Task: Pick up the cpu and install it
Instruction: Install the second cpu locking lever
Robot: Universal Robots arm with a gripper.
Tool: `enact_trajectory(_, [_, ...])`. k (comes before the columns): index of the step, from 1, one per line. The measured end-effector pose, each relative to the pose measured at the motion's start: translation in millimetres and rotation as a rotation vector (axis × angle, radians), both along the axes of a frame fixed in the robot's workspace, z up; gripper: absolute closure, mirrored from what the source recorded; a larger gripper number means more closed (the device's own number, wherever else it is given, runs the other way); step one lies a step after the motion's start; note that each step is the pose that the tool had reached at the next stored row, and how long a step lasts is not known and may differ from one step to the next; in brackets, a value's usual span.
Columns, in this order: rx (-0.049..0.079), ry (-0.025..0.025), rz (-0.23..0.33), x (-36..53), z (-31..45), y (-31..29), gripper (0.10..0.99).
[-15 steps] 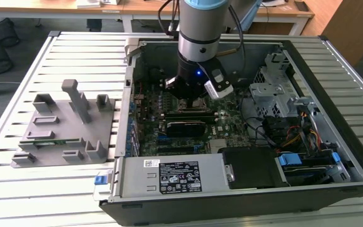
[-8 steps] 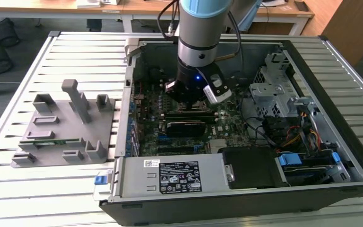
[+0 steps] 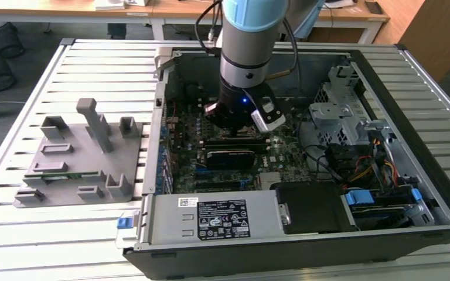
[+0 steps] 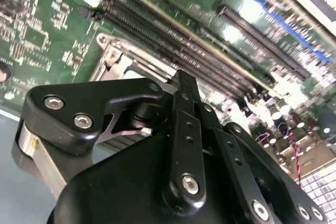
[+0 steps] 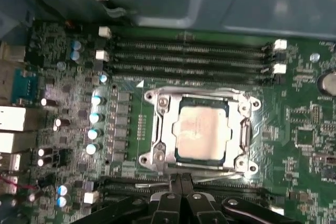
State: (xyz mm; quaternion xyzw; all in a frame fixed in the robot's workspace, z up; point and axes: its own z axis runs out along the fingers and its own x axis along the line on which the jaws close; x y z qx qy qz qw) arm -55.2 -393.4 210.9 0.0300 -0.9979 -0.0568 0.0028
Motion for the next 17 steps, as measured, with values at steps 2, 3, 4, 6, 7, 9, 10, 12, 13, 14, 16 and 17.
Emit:
enact_trajectory(2, [0.021, -0.0001, 0.000, -0.3, 0.0, -1.9, 0.980])
enact_trajectory(3, [0.024, -0.0001, 0.000, -0.5, 0.0, -3.0, 0.980])
enact_trajectory(4, [0.026, -0.0001, 0.000, -0.7, -0.1, -4.2, 0.980])
enact_trajectory(6, [0.030, -0.0001, 0.000, -1.2, -0.1, -6.8, 0.980])
enact_trajectory(7, [0.033, 0.0000, 0.000, -1.5, 0.0, -8.2, 0.980])
enact_trajectory(9, [0.040, -0.0001, 0.000, -2.2, -0.1, -10.3, 0.980])
enact_trajectory(10, [0.044, -0.0001, 0.000, -2.8, 0.0, -11.0, 0.980])
enact_trajectory(12, [0.054, 0.0000, 0.000, -4.3, 0.0, -11.9, 0.980])
enact_trajectory(13, [0.059, -0.0001, 0.000, -5.3, -0.1, -12.2, 0.980])
enact_trajectory(14, [0.064, -0.0001, 0.000, -6.3, 0.0, -12.6, 0.980])
enact_trajectory(16, [0.068, -0.0001, 0.000, -7.2, -0.6, -13.3, 0.980])
enact_trajectory(17, [0.068, -0.0002, 0.000, -7.2, -1.6, -13.3, 0.980])
